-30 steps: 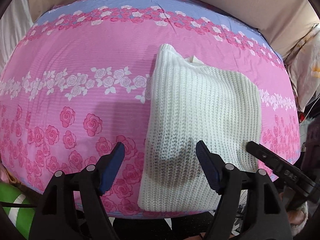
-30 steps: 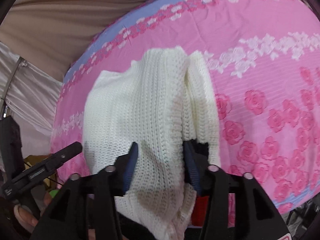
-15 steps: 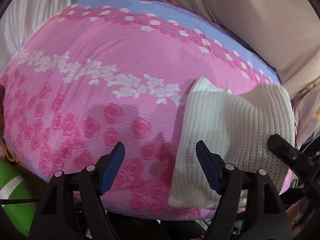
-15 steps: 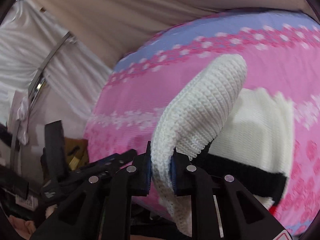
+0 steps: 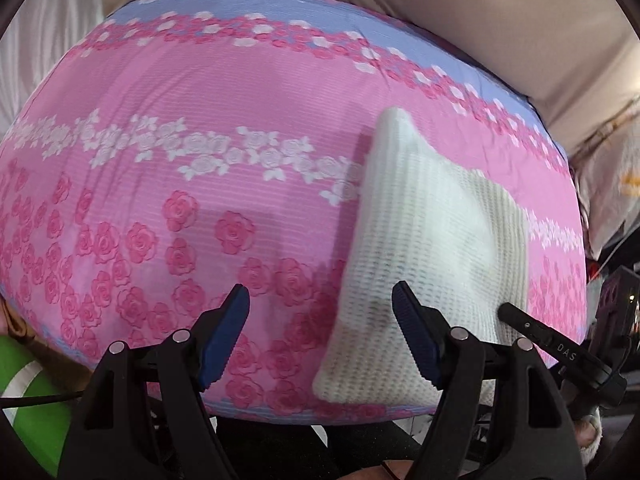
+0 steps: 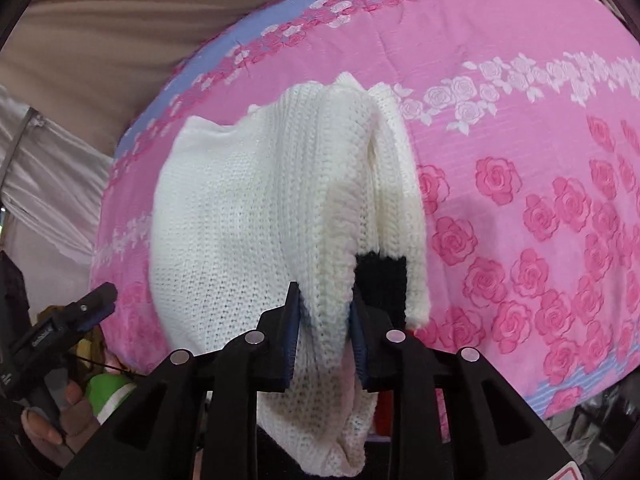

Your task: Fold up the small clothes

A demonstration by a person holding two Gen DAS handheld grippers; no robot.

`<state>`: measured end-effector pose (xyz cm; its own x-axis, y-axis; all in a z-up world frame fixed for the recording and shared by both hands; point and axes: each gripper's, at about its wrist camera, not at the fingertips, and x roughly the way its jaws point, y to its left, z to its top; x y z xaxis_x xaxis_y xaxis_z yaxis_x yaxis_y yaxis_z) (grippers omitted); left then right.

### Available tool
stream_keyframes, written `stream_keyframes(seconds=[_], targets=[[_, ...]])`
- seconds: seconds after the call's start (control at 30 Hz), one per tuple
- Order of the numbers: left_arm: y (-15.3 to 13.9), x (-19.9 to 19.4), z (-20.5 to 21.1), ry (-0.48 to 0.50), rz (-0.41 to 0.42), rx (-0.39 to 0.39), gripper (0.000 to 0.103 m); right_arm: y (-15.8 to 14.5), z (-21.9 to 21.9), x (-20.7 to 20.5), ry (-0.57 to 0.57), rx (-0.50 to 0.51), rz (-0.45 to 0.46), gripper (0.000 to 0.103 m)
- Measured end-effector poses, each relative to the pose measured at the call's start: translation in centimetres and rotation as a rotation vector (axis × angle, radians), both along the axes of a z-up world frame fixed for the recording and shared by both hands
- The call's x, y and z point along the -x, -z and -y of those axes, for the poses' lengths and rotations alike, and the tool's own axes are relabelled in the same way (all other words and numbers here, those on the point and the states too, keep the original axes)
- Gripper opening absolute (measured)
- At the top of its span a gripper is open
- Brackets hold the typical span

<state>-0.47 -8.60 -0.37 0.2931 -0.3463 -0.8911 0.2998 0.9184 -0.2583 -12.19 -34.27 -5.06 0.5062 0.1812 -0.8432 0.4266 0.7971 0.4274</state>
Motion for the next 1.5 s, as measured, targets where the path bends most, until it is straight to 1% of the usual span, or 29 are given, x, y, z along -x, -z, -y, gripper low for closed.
stream_keyframes(seconds=[0.03,0.13,0.27,0.5,0.53,0.57,0.6,0.7,0.77,0.83,0.87,0.9,1.0,1.03,1.1,1.2,1.23,1.27,1.3,1.33,1.4,1.5], targets=[[-0.2,0.1,0.3,0.009,0.008,-0.001,0.071,-0.3,-0.2,0.0,-0.002,0.018,0.006,0.03],[-0.5,0.2,0.9,0.021,0.011,-0.001,0.072,0.0,-0.5,-0.2,-0.01,0.064,-0.012,0.035],[-0.3,0.2,0.8,0.027,0.005,-0.011,0.072,0.6,-0.2,-0.2,0.008,0.043,-0.018,0.037],[-0.2,0.1,-0.1,0.017,0.001,-0.015,0.072,-0.6,0.1,0.4,0.044,0.077,0.013,0.042],[-0.2,0.1,-0.1,0.021,0.001,-0.014,0.072,-0.9,0.3,0.5,0.056,0.08,0.022,0.045],[-0.2,0.2,-0.1,0.025,0.001,-0.015,0.072,-1.0,0.5,0.5,0.066,0.088,0.023,0.051],[-0.2,0.2,0.0,0.028,-0.001,-0.014,0.072,-1.0,0.7,0.4,0.066,0.096,0.018,0.053],[0.0,0.4,0.4,0.042,-0.006,-0.013,0.072,0.4,1.0,-0.3,0.037,0.055,-0.013,0.054],[0.0,0.5,0.4,0.048,-0.006,-0.016,0.072,0.7,0.9,-0.5,0.042,0.047,-0.023,0.05],[-0.1,0.6,0.2,0.046,0.001,-0.02,0.072,-0.1,0.5,-0.3,0.044,0.048,0.002,0.049],[-0.2,0.7,0.0,0.038,0.005,-0.021,0.072,-0.6,0.2,-0.3,0.027,0.048,0.021,0.049],[-0.1,0.6,-0.4,0.026,0.004,-0.02,0.072,-0.7,-0.1,-0.5,0.008,0.055,0.018,0.049],[0.4,0.1,-1.6,-0.016,-0.023,-0.013,0.072,0.2,-0.1,-1.1,-0.004,0.072,-0.017,0.049],[0.4,0.1,-1.8,-0.023,-0.025,-0.013,0.072,0.4,0.2,-1.1,0.008,0.067,-0.027,0.049],[0.3,0.1,-2.2,-0.033,-0.019,-0.012,0.072,0.5,0.7,-0.7,0.029,0.041,-0.018,0.049],[0.4,0.1,-2.4,-0.037,-0.017,-0.009,0.072,1.4,0.9,-0.7,0.02,0.02,-0.037,0.05],[0.5,0.0,-2.3,-0.035,-0.022,-0.008,0.072,1.7,1.1,-0.7,0.022,0.005,-0.039,0.049],[0.6,0.1,-2.1,-0.028,-0.024,-0.008,0.072,2.0,1.3,-0.5,0.033,-0.027,-0.028,0.036],[0.5,0.2,-2.0,-0.021,-0.021,-0.009,0.072,2.0,1.4,-0.4,0.041,-0.057,-0.017,0.028],[0.3,0.3,-1.8,-0.015,-0.012,-0.01,0.072,1.5,1.2,-0.5,0.04,-0.061,-0.002,0.023],[0.0,0.4,-2.0,-0.017,0.005,-0.011,0.072,0.2,0.2,-1.1,0.007,-0.069,0.024,0.019],[-0.2,0.1,-3.4,-0.06,0.018,0.0,0.072,-2.8,-2.4,-3.5,-0.075,-0.13,0.1,0.018]])
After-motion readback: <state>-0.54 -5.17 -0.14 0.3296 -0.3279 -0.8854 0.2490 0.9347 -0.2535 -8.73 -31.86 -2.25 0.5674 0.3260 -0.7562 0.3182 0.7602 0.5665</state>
